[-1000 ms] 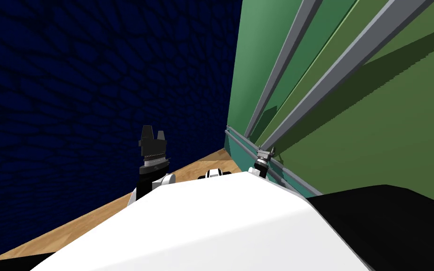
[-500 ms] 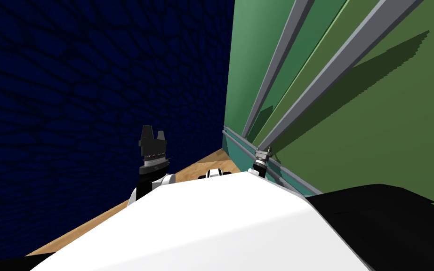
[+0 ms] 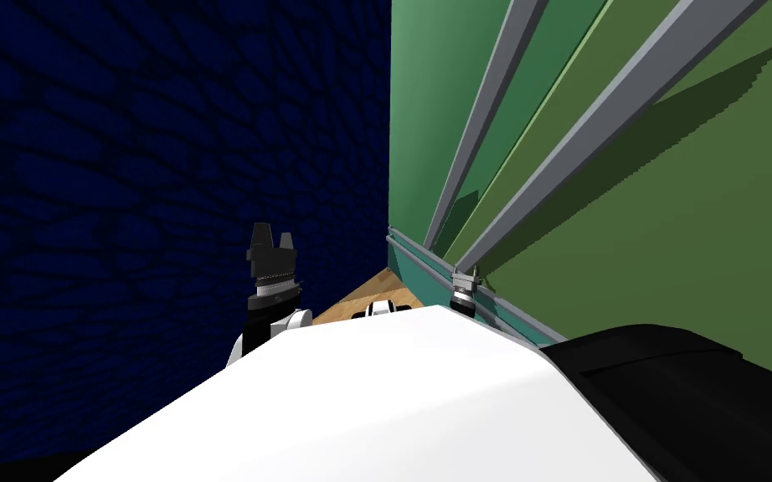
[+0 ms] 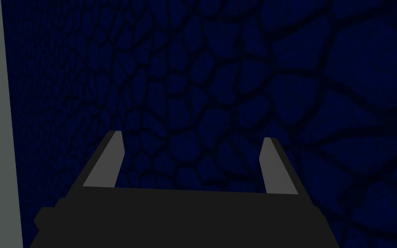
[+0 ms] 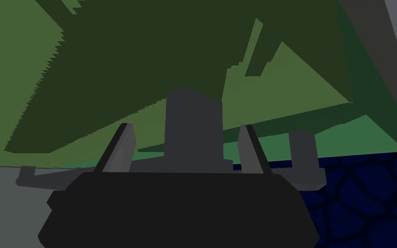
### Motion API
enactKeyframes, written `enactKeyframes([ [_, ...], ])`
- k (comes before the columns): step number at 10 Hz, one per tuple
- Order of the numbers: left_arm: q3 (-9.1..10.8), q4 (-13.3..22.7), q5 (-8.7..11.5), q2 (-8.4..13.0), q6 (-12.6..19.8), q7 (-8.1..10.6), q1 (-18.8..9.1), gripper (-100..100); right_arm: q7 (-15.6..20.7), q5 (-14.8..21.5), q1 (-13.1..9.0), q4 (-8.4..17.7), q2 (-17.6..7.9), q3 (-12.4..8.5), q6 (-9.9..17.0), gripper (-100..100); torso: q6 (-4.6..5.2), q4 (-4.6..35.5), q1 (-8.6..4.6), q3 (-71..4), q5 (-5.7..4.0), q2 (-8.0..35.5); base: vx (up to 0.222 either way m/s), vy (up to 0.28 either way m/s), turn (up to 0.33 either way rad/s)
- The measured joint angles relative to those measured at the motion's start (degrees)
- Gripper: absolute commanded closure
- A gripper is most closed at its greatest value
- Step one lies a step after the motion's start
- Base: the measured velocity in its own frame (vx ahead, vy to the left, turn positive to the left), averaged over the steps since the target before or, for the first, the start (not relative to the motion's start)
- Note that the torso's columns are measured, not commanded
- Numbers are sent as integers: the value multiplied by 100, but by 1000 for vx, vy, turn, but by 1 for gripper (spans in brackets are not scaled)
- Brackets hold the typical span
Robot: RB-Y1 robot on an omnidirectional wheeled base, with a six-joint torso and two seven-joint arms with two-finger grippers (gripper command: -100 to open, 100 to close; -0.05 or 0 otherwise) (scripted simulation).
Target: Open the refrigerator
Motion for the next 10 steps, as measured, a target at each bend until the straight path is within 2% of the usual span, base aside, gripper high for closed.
enactKeyframes([
  [1,0,0,0,0,0,0,-1,0,-71,40,105,-45,4,68,-55,100,-7,0,-1,1,-3,0,102,11,-295],
  [2,0,0,0,0,0,0,0,0,-158,110,248,-108,8,192,-99,100,2,0,8,-2,2,-2,157,20,-446],
  [3,0,0,0,0,0,0,1,0,-309,203,414,-180,-6,365,-170,100,12,5,8,-8,15,-7,124,16,-170],
  [5,0,0,0,0,0,0,0,0,-497,305,689,-223,-17,537,-352,100,-21,2,22,-10,7,-16,155,29,-368],
  [6,0,0,0,0,0,0,1,0,-632,404,875,-274,1,703,-484,100,-27,-1,38,-20,13,-30,122,14,-135],
  [7,0,0,0,0,0,0,-2,0,-714,446,1041,-372,15,779,-527,100,-59,3,42,-20,13,-32,29,-3,-23],
  [8,0,0,0,0,0,0,-2,0,-726,442,1063,-386,14,774,-530,100,-56,5,38,-15,12,-23,-155,-1,83],
  [9,-1,1,0,0,1,0,-5,0,-853,498,1079,-496,-108,798,-437,100,-58,19,61,10,20,28,-280,-34,154],
  [10,-1,2,0,0,1,0,-6,0,-1014,576,1019,-503,-241,843,-385,100,-48,26,76,32,23,58,-277,-23,130],
])
